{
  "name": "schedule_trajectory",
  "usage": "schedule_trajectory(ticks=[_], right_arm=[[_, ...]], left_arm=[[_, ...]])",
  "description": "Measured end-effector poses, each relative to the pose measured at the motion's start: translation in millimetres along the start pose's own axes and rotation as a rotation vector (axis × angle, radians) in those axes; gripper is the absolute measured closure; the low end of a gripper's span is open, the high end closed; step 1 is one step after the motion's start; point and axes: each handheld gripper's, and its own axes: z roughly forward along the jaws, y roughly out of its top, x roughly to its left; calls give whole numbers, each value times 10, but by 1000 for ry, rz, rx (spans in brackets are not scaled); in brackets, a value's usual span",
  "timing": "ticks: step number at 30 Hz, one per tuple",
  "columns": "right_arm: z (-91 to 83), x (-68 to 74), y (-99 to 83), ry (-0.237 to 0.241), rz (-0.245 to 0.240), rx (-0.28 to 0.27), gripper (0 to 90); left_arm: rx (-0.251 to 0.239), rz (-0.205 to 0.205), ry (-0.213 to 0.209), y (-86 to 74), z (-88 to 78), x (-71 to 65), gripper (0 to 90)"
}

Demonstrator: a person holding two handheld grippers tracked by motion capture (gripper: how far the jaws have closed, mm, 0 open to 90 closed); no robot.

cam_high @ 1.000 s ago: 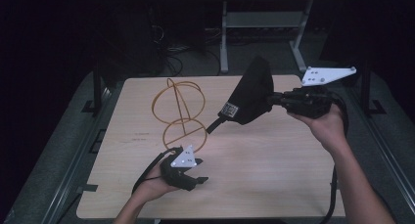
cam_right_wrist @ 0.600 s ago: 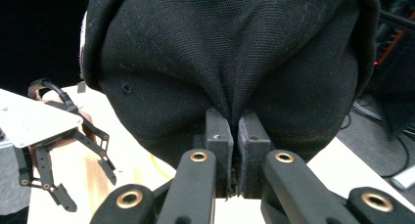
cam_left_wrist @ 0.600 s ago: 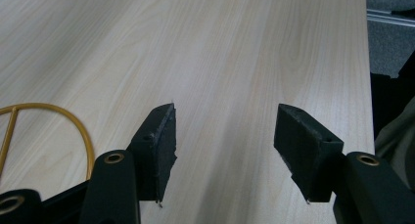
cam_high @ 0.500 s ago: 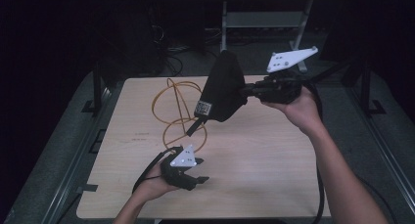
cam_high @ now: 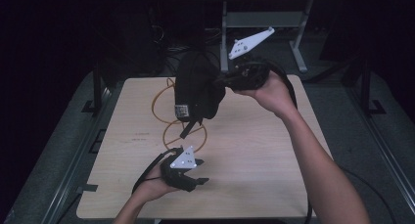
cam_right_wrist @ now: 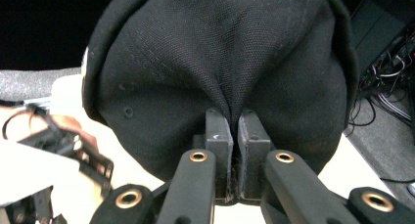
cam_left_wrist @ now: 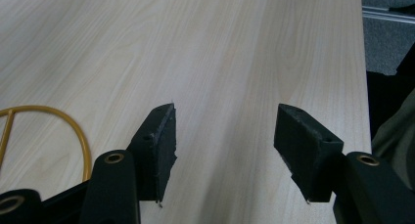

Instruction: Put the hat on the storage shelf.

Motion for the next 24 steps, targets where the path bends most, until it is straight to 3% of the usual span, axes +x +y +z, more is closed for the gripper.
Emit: schedule_trajectory(ticks=[10, 24], right_arm=[[277, -28, 262, 7, 20, -9, 855], [641, -35, 430, 2, 68, -31, 850]], left_arm=[[3, -3, -2, -13, 5, 23, 410], [-2, 3, -6, -16, 4, 29, 410]])
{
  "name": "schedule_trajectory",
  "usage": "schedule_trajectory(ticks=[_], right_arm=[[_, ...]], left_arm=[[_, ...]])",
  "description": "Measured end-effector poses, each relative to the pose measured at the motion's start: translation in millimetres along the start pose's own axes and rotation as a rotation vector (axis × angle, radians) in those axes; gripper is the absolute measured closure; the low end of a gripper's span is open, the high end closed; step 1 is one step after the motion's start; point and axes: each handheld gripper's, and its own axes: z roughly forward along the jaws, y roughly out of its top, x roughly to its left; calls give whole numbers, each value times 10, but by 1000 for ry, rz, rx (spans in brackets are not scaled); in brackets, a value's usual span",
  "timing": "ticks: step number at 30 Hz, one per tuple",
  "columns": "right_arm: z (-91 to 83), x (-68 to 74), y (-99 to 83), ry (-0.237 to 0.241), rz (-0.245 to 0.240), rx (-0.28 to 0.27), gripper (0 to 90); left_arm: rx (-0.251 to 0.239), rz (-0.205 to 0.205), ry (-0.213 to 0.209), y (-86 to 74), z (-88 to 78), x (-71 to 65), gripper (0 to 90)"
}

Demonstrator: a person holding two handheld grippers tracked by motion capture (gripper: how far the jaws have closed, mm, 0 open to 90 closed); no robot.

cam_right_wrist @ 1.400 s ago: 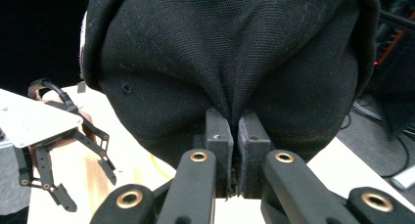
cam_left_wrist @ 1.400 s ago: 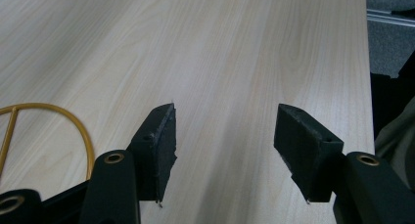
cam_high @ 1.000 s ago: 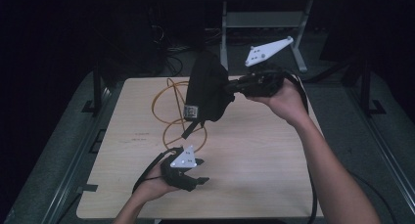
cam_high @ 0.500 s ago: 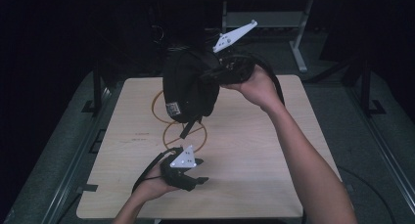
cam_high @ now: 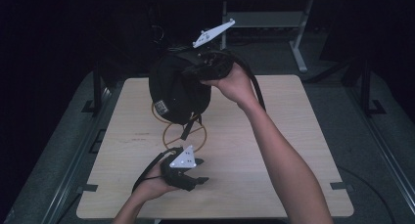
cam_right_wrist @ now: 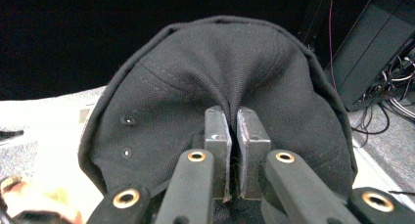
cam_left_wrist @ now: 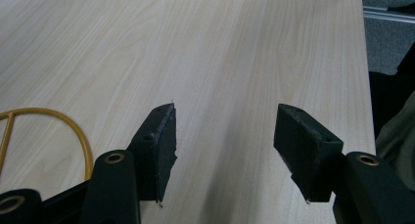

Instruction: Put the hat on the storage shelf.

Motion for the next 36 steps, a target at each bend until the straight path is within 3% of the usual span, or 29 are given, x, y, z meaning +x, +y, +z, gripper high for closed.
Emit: schedule_trajectory(ticks=[8, 9, 10, 12, 18, 20, 23, 36], right_arm=[[265, 84, 90, -23, 2, -24, 829], [347, 117, 99, -21, 5, -4, 735], [347, 117, 99, -21, 5, -4, 735], [393, 127, 103, -16, 3, -29, 606], [314, 119, 62, -11, 11, -53, 516], [267, 87, 20, -7, 32, -32, 474], [156, 32, -122, -14, 66, -60, 411], [-96, -135, -498, 6, 140, -70, 318]], left_arm=[[-7, -1, -2, -1, 22, -8, 410], [-3, 4, -2, -5, 19, -7, 410], [-3, 4, -2, -5, 19, -7, 411], [-6, -3, -3, -13, 19, -11, 410], [-11, -9, -3, -17, 11, -5, 409], [-11, -12, 2, -19, 7, -11, 407], [-12, -7, 11, -27, -7, -1, 403], [-39, -64, 6, -60, 7, 25, 372]])
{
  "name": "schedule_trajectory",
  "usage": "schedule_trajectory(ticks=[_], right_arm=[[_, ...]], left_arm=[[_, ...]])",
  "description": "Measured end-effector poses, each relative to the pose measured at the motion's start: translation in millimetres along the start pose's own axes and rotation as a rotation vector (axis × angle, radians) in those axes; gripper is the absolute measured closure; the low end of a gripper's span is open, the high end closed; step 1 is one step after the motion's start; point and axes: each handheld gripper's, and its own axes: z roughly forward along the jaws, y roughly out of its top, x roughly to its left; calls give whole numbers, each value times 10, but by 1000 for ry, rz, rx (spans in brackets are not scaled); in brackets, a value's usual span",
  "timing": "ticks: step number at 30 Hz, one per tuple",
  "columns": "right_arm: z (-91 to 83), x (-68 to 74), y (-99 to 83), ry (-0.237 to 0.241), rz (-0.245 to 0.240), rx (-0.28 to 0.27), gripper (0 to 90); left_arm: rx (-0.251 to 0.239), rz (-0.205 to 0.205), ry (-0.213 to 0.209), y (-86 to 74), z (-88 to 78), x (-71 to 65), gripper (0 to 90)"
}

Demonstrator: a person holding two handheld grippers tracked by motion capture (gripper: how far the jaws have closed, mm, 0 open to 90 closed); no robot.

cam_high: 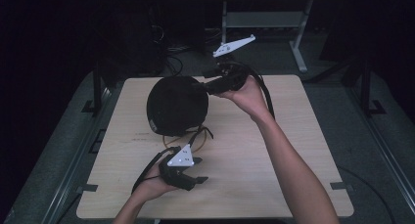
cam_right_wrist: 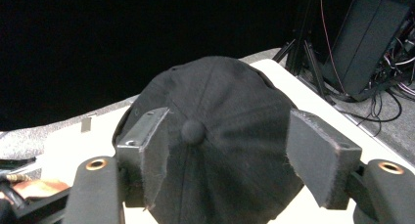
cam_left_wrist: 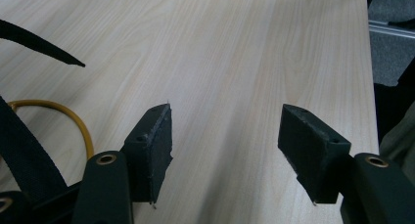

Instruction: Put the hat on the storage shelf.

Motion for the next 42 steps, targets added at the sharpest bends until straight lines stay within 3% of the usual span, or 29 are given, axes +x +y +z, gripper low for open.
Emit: schedule_trajectory(ticks=[20, 42], right_arm=[[-361, -135, -295, -24, 43, -8, 262], [-753, -248, -710, -92, 78, -9, 201]], left_arm=[[1, -9, 16, -21, 23, 13, 309], [-1, -19, 23, -20, 24, 22, 275]])
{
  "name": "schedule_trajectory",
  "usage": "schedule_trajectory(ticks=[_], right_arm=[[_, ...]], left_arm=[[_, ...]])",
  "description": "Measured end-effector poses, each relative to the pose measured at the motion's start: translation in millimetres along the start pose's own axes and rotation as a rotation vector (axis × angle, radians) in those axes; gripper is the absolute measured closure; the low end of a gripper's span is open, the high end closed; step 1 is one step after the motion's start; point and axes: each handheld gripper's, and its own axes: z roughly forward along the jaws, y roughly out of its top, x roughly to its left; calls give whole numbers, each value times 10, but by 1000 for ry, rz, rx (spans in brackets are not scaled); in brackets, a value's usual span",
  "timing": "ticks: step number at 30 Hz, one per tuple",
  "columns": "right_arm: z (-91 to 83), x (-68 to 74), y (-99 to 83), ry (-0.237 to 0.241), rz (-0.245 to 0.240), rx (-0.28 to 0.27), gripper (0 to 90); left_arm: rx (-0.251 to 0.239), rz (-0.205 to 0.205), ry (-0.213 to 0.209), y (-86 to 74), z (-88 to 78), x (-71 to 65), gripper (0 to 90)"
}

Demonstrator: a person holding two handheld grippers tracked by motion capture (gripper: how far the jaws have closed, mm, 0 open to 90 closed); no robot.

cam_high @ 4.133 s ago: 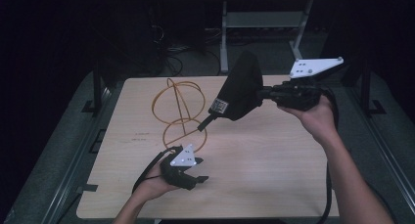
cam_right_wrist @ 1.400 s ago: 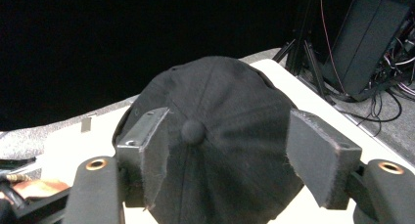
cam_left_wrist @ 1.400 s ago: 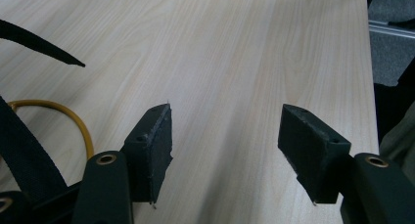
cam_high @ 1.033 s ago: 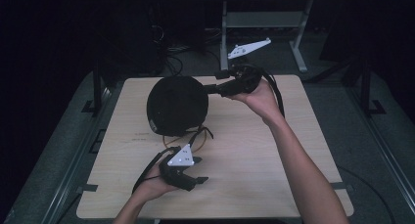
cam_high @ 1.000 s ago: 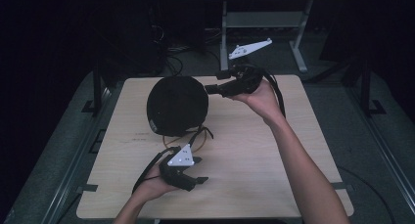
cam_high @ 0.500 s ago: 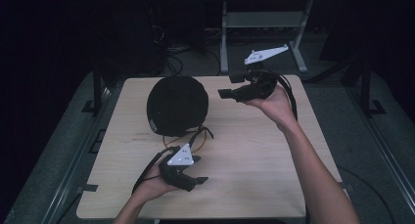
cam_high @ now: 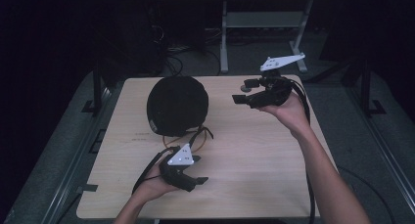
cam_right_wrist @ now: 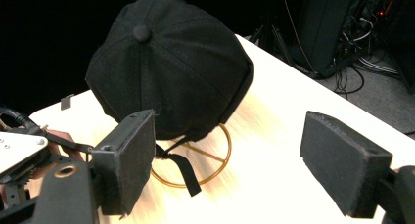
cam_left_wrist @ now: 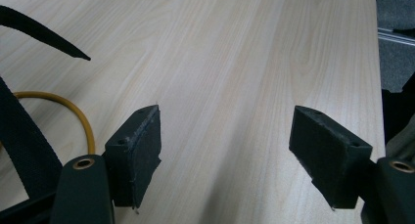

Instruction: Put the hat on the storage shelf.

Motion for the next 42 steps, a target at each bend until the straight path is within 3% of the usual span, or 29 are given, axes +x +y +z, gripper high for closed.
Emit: schedule_trajectory(ticks=[42], right_arm=[[-548, -175, -999, -89, 97, 43, 175]], left_arm=[[-4, -17, 7, -6, -25, 16, 267]])
